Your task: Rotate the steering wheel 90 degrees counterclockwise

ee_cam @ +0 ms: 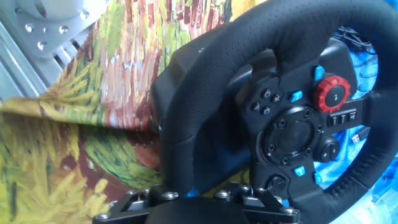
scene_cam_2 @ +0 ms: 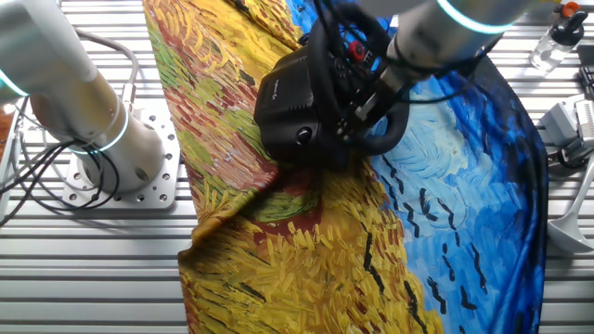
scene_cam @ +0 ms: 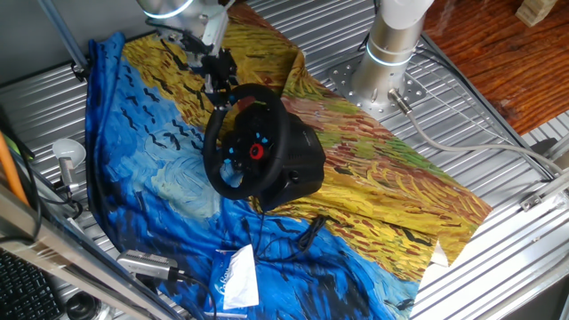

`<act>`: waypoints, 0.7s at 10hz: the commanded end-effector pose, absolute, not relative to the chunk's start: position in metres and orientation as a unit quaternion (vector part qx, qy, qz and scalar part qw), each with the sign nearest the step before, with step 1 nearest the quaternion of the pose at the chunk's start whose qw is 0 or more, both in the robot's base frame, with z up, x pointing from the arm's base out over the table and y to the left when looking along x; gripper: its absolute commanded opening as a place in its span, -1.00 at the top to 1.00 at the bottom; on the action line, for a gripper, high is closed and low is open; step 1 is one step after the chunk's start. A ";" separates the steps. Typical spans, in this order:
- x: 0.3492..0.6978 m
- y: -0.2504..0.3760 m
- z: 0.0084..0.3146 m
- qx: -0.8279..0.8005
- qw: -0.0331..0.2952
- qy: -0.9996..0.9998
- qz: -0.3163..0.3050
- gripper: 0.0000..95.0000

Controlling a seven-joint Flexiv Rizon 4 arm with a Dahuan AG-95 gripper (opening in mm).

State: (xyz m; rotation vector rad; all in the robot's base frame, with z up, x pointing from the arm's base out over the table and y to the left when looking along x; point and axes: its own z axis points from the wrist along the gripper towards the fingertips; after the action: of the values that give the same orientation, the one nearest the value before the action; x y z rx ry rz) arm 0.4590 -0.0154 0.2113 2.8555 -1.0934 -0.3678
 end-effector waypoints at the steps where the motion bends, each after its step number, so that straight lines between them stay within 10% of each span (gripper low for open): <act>1: 0.465 -0.003 0.237 0.903 0.070 -0.400 -0.142 -0.20; 6: 0.458 0.022 0.277 0.754 0.149 -0.624 -0.142 0.20; 7: 0.455 0.026 0.282 0.705 0.158 -0.678 -0.137 0.60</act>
State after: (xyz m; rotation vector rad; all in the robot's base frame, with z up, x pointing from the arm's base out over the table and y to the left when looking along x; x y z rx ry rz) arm 0.4607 0.0148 0.2642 2.3811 -1.5800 -0.4298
